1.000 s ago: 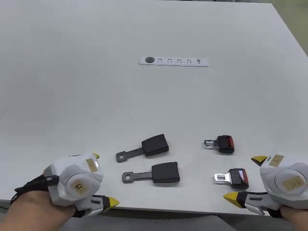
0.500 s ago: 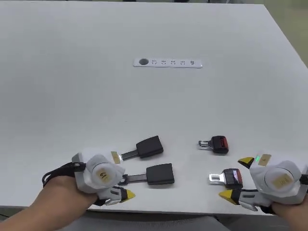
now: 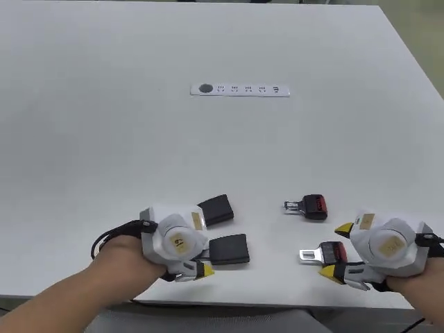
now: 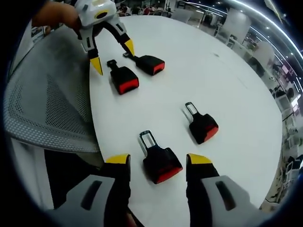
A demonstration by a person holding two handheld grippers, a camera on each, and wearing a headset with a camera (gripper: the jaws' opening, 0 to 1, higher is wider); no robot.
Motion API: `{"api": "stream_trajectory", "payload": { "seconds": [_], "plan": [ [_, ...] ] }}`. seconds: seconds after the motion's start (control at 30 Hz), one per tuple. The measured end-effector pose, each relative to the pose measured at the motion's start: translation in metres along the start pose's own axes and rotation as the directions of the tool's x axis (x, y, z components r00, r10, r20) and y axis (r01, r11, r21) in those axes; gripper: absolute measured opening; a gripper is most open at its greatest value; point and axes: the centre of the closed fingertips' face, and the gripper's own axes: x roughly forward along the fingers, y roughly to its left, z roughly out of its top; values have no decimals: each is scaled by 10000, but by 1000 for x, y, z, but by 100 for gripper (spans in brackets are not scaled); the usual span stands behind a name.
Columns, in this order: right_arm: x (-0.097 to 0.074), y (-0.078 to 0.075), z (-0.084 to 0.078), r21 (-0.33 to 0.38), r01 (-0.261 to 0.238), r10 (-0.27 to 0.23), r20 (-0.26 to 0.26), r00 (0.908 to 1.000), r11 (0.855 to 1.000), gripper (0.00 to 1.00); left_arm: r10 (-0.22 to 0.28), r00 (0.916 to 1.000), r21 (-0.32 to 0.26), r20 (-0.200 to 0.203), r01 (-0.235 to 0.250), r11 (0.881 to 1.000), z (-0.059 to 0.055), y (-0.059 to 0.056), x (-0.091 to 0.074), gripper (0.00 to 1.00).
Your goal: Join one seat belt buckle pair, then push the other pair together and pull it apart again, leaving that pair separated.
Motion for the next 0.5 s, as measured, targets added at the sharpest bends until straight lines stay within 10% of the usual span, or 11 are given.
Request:
{"api": "stream_trajectory", "payload": {
  "seconds": [0.5],
  "plan": [
    [7, -5, -11, -701, -895, 841, -758, 9936, 9935, 34, -1015, 9919, 373, -768, 1045, 9938, 6, -3, 23, 51]
  ]
}}
